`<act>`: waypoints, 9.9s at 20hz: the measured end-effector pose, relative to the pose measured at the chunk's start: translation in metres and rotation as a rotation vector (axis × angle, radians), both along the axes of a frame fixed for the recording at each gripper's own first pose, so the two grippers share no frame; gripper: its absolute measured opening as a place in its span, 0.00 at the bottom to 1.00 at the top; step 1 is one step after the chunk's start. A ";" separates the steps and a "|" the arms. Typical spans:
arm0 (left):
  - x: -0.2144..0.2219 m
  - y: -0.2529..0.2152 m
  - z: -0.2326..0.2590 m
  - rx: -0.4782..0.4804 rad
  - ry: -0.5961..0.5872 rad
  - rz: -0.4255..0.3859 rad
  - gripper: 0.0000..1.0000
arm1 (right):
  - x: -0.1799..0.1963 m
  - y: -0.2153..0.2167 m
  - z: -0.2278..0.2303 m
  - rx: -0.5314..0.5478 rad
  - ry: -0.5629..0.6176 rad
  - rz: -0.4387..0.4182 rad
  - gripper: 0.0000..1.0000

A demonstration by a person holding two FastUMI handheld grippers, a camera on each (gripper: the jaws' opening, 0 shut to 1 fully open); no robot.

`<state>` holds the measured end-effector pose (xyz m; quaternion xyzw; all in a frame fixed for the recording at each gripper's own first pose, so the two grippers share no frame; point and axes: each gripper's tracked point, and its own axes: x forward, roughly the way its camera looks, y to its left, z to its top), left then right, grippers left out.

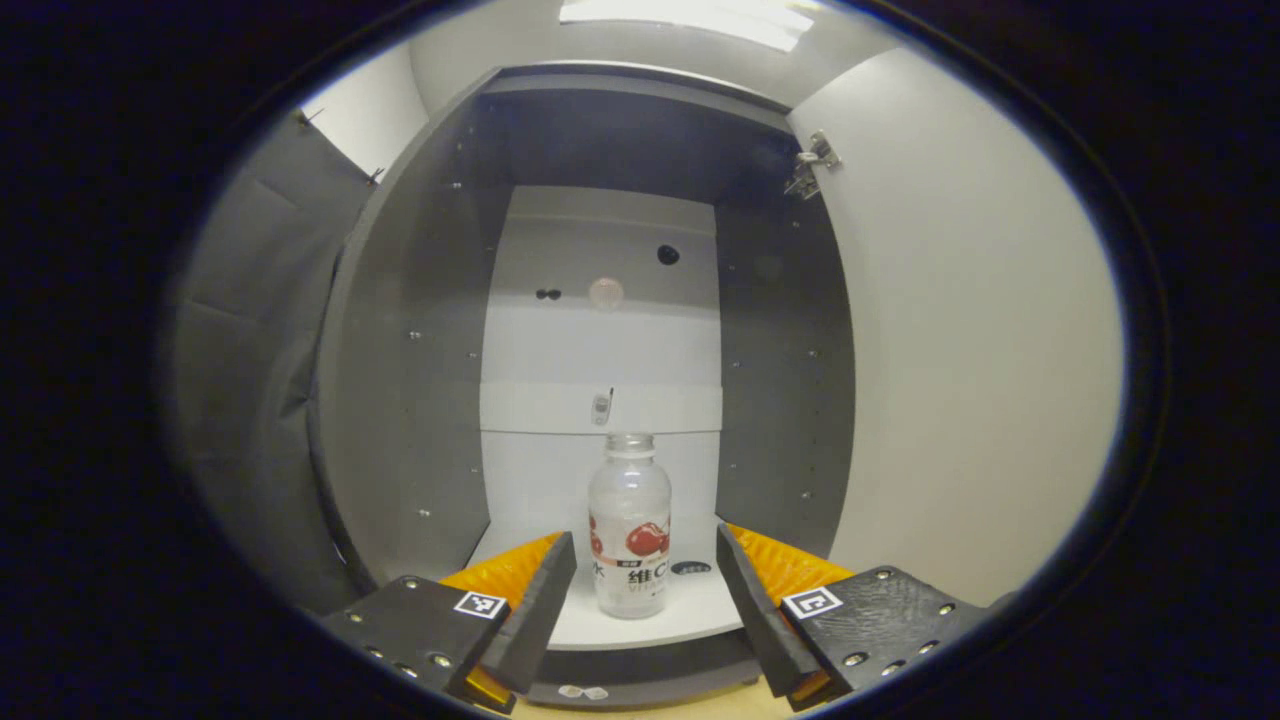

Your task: Open the cabinet door with the right hand, grasp the bottle in the cabinet with the left hand and place it on the coaster, then close the cabinet door with the right hand.

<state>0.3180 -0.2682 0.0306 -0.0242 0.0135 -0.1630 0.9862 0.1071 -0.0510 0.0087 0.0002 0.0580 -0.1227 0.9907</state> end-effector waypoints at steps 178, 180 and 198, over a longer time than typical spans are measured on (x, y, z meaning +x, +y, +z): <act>0.014 0.161 0.048 0.010 0.099 0.523 0.82 | 0.108 0.369 0.027 -0.031 -0.105 0.450 0.91; 0.016 0.158 0.050 0.008 0.095 0.505 0.82 | 0.106 0.365 0.030 -0.029 -0.109 0.441 0.93; 0.030 0.097 0.065 0.000 0.063 0.317 0.82 | 0.062 0.239 0.039 -0.080 -0.164 0.325 0.93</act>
